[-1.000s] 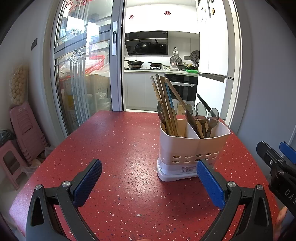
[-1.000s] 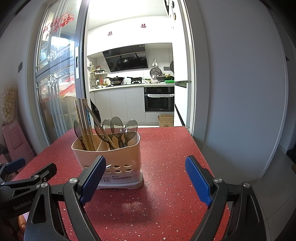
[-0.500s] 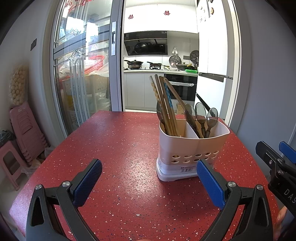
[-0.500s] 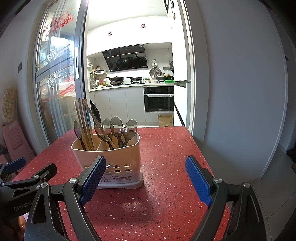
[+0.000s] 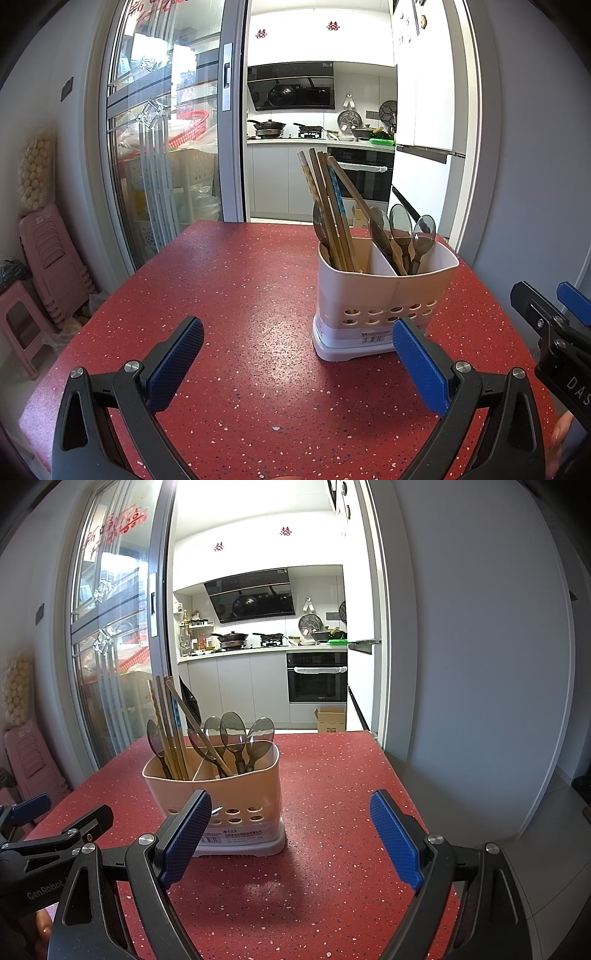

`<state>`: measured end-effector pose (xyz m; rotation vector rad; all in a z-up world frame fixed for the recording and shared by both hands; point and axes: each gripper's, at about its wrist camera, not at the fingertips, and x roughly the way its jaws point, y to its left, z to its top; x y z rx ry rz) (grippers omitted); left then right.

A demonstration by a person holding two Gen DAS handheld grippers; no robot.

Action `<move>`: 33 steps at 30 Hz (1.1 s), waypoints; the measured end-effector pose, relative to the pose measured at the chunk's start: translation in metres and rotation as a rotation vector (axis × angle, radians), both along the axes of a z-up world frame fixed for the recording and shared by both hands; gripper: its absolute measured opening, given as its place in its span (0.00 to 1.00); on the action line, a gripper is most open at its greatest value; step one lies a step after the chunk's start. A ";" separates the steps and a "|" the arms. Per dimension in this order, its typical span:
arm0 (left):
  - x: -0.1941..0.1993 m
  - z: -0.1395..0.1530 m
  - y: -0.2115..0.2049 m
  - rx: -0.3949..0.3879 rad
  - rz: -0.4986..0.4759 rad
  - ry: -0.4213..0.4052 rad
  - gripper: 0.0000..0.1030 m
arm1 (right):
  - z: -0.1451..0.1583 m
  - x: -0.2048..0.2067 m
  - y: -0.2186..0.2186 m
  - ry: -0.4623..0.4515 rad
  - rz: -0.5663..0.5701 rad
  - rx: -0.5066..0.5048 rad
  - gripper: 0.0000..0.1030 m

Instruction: Organize utensils

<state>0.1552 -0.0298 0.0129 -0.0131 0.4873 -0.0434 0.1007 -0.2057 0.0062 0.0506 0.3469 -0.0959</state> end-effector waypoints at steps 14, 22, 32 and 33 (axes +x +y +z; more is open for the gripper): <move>-0.001 0.002 0.002 0.004 0.001 -0.004 1.00 | -0.002 -0.002 0.000 0.002 -0.003 0.000 0.87; -0.002 0.003 0.004 0.004 0.003 -0.005 1.00 | -0.002 -0.003 0.000 0.003 -0.003 0.001 0.87; -0.002 0.002 0.007 -0.006 0.009 0.004 1.00 | -0.002 -0.004 0.000 0.004 -0.003 0.000 0.87; -0.002 0.002 0.007 -0.008 0.009 0.004 1.00 | -0.002 -0.003 0.000 0.005 -0.003 0.000 0.87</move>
